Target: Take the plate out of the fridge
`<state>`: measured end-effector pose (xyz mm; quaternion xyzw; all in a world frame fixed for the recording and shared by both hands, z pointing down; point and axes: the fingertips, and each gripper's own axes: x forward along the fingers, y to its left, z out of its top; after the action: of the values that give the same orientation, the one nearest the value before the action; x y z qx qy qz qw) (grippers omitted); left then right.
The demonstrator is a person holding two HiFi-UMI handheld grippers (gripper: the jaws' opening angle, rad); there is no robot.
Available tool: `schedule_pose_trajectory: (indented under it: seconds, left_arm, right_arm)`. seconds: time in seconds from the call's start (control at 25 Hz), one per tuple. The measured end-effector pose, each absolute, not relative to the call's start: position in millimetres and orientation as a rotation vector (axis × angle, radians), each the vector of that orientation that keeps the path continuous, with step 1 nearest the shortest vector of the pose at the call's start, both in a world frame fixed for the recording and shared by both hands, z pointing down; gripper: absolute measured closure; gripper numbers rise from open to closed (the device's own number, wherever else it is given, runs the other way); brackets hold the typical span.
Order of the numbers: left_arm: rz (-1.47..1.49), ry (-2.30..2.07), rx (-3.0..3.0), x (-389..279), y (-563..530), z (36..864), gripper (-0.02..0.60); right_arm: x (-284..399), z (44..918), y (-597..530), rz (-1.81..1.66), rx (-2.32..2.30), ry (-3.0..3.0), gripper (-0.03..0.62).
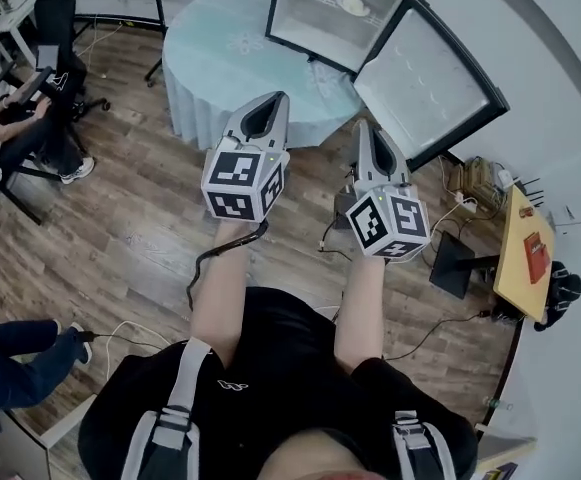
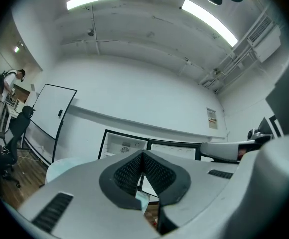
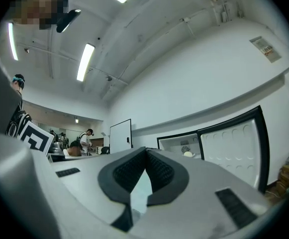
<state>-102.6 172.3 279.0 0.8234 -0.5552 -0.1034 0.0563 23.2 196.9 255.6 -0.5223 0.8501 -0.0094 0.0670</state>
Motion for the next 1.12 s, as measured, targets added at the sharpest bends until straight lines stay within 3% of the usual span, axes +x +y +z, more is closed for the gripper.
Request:
schedule_pose_trajectory:
  seconds: [0.44, 0.68, 1.12]
  left_arm:
    - [-0.104, -1.627, 2.567, -145.5, 113.2, 290.3, 0.581]
    - [-0.177, -1.496, 2.596, -130.4, 98.3, 293.8, 0.581]
    - [-0.212, -1.479, 2.613, -136.8, 75.5, 286.0, 0.581]
  right_arm:
    - [-24.3, 249.5, 146.6, -0.013, -1.556, 2.582, 0.597]
    - [0.6, 258.9, 128.3, -0.115, -1.645, 2.505, 0.597]
    - [-17.8, 256.4, 113.4, -0.065, -1.613, 2.582, 0.597]
